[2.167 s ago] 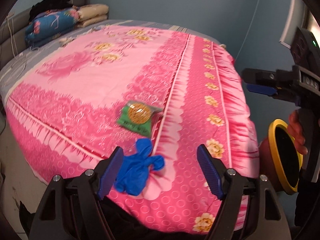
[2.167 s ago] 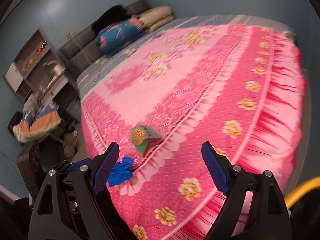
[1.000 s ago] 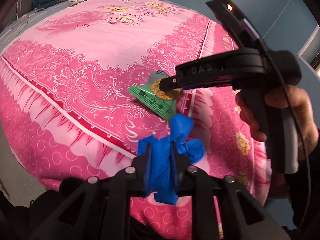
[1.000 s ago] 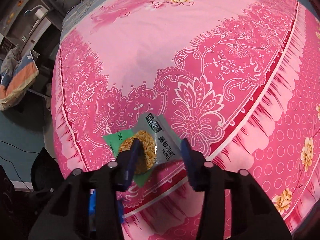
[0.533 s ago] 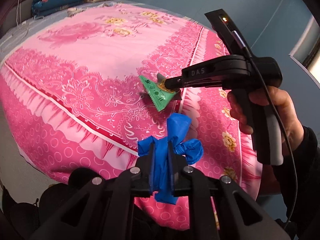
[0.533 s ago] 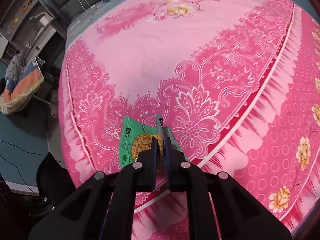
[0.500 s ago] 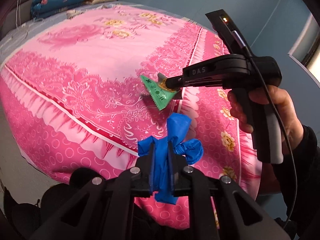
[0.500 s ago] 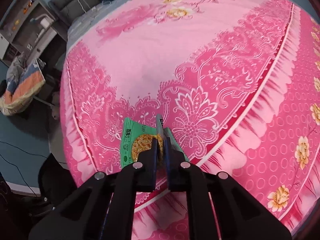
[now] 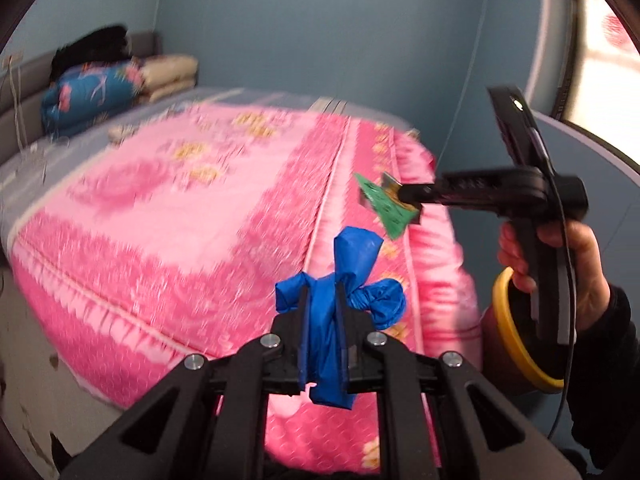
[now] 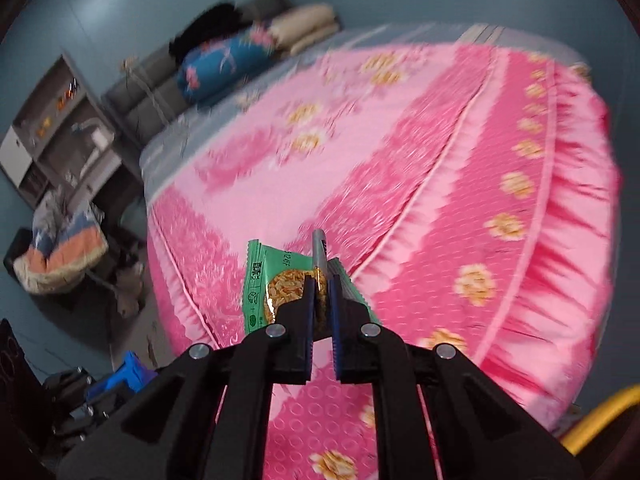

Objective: Collect trash
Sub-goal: 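Lift the blue glove and green packet and carry them to the bin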

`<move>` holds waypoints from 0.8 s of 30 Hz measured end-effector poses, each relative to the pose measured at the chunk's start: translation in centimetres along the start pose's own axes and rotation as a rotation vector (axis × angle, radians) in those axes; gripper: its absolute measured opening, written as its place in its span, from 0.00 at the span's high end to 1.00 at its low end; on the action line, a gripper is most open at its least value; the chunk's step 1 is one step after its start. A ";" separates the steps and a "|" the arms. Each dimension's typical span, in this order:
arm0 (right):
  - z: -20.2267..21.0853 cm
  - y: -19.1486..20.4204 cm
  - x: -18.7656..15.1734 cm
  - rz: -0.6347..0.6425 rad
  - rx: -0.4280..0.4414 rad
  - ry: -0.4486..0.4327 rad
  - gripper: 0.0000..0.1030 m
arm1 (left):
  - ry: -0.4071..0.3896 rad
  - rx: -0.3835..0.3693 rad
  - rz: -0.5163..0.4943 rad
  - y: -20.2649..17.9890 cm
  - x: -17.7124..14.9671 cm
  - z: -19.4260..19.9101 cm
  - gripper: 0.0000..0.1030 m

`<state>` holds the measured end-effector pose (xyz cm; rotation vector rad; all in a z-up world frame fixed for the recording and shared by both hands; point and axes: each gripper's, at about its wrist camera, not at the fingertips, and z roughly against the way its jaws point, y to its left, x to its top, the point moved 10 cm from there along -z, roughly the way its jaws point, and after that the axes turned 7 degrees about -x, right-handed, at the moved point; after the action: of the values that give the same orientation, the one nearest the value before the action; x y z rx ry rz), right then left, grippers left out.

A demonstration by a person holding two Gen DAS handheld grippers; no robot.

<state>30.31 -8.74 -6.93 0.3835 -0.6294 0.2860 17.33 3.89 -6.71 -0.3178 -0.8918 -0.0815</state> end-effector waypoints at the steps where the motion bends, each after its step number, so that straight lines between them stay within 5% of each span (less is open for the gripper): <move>1: 1.9 -1.0 0.1 -0.016 -0.007 -0.037 0.93 | -0.016 -0.007 -0.019 -0.9 0.6 0.3 0.90; 12: 15.8 -12.0 -4.0 -0.145 -0.229 -0.261 0.93 | -0.049 -0.119 -0.215 -12.3 3.8 -1.1 0.90; 17: 19.7 -17.7 -7.8 -0.227 -0.370 -0.290 0.93 | -0.026 -0.206 -0.289 -18.2 3.7 -2.9 0.90; 24: 22.5 -24.7 -11.9 -0.372 -0.430 -0.304 0.93 | 0.054 -0.320 -0.335 -25.2 1.7 -6.9 0.90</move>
<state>18.77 -42.14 -4.02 0.1224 -0.8791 -0.2678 18.55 -22.07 -3.43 -0.4595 -0.8717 -0.5440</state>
